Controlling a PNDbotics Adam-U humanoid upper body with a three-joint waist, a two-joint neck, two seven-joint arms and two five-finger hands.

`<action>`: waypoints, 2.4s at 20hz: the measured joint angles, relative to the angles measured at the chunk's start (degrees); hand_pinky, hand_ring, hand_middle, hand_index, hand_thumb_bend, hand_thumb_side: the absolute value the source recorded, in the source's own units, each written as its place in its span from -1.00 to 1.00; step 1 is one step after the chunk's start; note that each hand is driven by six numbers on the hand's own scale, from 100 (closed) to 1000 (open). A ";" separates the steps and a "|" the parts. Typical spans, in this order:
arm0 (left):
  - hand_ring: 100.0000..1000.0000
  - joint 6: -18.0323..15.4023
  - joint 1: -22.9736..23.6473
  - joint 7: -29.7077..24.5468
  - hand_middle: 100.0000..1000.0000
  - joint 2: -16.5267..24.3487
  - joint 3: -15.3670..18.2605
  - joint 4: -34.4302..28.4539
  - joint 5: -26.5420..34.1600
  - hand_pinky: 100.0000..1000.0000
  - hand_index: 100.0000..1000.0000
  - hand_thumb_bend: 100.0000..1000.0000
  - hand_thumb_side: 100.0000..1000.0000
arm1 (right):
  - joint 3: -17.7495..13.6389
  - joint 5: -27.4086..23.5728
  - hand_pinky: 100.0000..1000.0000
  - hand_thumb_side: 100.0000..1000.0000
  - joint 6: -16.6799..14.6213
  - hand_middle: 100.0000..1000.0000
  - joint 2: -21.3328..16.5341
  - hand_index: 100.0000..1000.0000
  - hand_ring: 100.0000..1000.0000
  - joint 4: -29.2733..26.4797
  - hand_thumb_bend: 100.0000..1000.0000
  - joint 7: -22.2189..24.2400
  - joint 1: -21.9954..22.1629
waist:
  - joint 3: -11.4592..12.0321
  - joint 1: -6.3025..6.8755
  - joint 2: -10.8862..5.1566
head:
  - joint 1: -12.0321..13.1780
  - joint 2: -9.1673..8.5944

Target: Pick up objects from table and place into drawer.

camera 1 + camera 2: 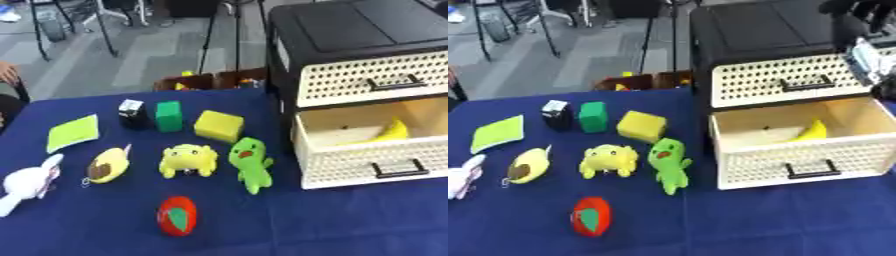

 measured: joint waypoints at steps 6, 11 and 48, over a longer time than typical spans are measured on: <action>0.36 0.69 4.75 0.79 0.34 -4.91 0.06 0.02 -0.29 -0.07 0.69 -0.53 0.89 | 7.05 -5.92 -0.27 1.00 -2.90 0.31 -5.36 0.56 0.11 -0.02 -1.00 16.90 -2.47 | 0.12 -0.88 -0.14 | -0.62 1.03; 0.32 1.24 7.11 1.27 0.31 -9.07 0.12 0.03 -0.46 -0.09 0.66 -0.60 0.88 | 12.88 -14.08 -0.19 1.00 0.09 0.33 -8.79 0.62 0.16 -0.04 -1.00 26.56 -2.36 | 0.20 -1.12 -0.99 | -1.77 3.33; 0.24 3.37 14.61 4.99 0.24 -16.87 2.90 0.04 1.45 -0.16 0.59 -0.72 0.81 | 14.86 -24.26 -0.36 1.00 21.04 0.51 -12.29 0.76 0.10 -0.18 -1.00 31.82 14.70 | 0.11 -0.43 1.38 | -7.23 1.96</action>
